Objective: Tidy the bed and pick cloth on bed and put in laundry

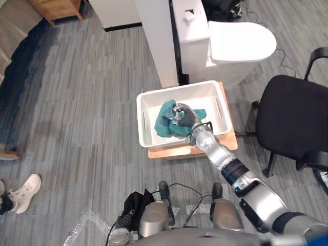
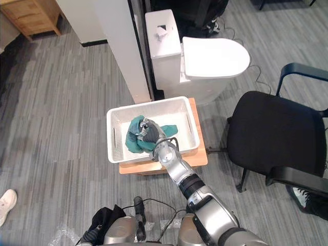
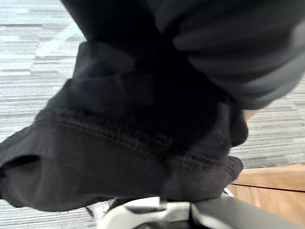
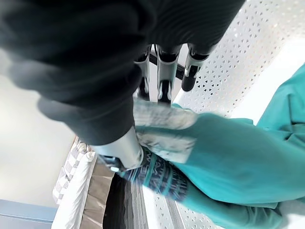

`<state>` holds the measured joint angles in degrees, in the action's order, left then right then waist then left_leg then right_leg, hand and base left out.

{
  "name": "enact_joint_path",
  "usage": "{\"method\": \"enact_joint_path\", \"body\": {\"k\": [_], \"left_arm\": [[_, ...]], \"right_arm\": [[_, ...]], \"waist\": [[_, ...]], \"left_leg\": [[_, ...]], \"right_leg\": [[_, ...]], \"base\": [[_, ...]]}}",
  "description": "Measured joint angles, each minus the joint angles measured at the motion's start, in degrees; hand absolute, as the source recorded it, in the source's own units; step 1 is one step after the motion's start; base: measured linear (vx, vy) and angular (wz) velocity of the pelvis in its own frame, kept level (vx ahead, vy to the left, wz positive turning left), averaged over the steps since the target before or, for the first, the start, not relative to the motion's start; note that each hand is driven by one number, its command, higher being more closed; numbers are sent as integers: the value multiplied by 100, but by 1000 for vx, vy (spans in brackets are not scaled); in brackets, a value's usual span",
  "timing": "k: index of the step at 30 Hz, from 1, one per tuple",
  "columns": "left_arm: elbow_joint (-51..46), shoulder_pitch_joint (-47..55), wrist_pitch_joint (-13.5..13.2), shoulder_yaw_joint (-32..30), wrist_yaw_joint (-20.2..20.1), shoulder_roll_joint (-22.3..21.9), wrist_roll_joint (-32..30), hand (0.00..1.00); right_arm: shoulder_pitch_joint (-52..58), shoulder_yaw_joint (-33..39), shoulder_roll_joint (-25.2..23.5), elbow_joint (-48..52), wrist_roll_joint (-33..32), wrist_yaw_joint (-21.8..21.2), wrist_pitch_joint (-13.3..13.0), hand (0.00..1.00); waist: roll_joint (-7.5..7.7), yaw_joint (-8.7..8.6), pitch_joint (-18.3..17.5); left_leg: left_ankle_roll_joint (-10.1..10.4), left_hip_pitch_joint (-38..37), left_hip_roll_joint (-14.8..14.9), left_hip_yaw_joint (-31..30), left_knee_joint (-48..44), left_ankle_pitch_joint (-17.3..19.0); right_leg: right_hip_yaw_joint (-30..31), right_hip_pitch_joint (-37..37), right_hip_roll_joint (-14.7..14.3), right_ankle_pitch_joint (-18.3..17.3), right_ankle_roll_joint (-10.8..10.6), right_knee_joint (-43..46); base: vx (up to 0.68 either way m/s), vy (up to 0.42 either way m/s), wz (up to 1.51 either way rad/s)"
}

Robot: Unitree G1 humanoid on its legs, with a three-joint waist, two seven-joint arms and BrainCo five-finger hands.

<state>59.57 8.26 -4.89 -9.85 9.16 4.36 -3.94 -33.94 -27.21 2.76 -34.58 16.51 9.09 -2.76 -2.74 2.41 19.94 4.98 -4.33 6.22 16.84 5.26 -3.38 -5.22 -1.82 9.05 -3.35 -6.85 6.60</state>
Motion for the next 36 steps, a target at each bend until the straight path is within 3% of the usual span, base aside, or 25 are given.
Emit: {"method": "enact_joint_path", "body": {"k": [4,14,18,30,36], "left_arm": [[-1,-2,64,-139,-1,22,-8,100],[12,-2,78,-212,2,12,-9,100],[19,2,104,-381,1,-11,-11,100],[20,63,207,-411,-13,-12,-232,100],[20,221,213,-411,-51,-24,-234,100]], "right_arm": [[2,-62,-17,60,3,-39,-4,0],[-17,-20,9,229,61,-33,-2,0],[-19,126,318,680,62,2,0,0],[874,1636,1387,1504,75,249,21,0],[1818,2860,1895,1766,216,415,29,0]], "waist": [[119,28,-68],[140,14,-80],[198,0,-156],[222,-282,-408],[218,-424,-623]], "left_leg": [[-4,-67,-12,84,25,-3],[-59,-92,-21,70,26,-46],[-71,-78,-27,73,28,-55],[-73,-115,-22,157,30,-55],[-53,-169,-17,237,30,-28]], "right_leg": [[99,76,-13,129,-16,-175],[115,212,-26,281,-27,-401],[120,235,-29,344,-33,-494],[204,263,-51,414,-24,-593],[284,234,-63,419,-26,-605]], "base": [[-25,15,-10],[-12,2,0],[0,0,0],[0,-5,-3],[-9,0,-7]]}}
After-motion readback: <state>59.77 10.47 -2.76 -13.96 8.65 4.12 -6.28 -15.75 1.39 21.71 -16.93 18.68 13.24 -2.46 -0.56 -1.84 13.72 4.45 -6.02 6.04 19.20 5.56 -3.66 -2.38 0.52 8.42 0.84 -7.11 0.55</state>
